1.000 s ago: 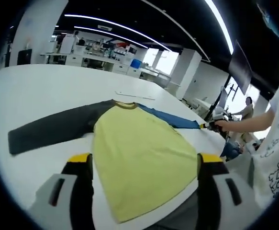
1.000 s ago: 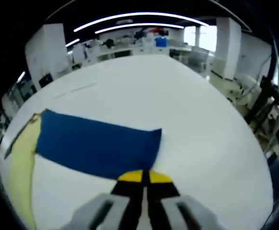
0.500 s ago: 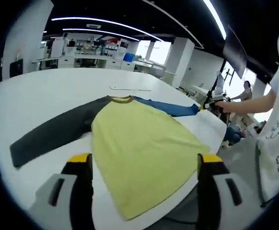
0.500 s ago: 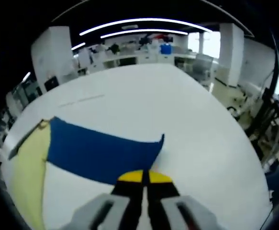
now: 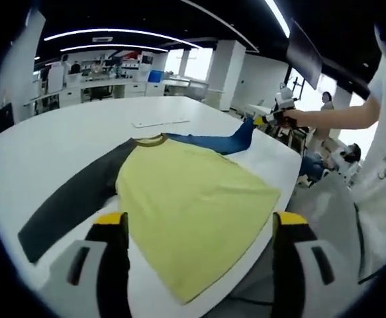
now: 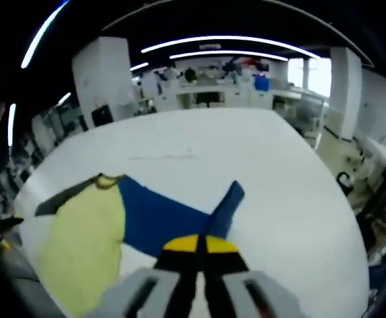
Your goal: Fold the garment on the visible template until the final outline fits inside the template.
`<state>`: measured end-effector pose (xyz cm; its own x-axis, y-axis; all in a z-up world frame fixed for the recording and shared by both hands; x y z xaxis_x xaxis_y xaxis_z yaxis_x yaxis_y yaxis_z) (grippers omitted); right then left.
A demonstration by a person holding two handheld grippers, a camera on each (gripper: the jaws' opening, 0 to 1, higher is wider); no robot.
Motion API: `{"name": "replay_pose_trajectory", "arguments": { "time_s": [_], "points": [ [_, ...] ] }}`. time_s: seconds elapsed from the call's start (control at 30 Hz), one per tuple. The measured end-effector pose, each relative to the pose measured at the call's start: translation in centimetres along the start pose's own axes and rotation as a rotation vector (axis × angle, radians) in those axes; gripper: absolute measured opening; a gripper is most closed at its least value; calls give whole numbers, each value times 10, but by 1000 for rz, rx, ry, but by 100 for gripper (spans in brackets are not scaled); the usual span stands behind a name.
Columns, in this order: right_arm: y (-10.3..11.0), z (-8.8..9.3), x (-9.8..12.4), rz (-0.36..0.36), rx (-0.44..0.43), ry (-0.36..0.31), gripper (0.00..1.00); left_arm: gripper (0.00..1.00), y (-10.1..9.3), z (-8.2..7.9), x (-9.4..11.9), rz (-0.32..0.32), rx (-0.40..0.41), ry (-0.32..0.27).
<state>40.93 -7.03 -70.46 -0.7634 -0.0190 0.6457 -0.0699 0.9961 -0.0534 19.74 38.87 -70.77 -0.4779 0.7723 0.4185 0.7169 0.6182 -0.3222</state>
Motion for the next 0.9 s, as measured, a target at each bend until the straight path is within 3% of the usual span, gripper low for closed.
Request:
{"name": "replay_pose_trajectory", "arguments": {
  "time_s": [0.13,0.33,0.67,0.9],
  "points": [
    [29,-11,5,-30,9,-7,0,86,0,-8,7,17,-18,-7],
    [66,-26,2,-64,17,-26,0,86,12,-7,12,34,-50,8],
    [139,-29,-7,-156,42,-6,0,86,31,2,14,42,-98,53],
    [197,-31,-11,-234,62,6,0,85,41,11,14,50,-84,62]
  ]
}}
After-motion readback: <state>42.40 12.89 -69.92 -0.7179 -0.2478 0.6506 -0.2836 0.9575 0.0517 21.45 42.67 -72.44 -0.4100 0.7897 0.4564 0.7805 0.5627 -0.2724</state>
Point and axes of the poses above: the point that each gripper's makers call its tool centre point, and the gripper's own axes: x roughly backward along the fingers, y roughly to its left, z roughly out of its underside, the point moved 3 cm from there along x, roughly backward along the fingers, and after that the axes turned 13 degrees about z, right-handed, at the moved point
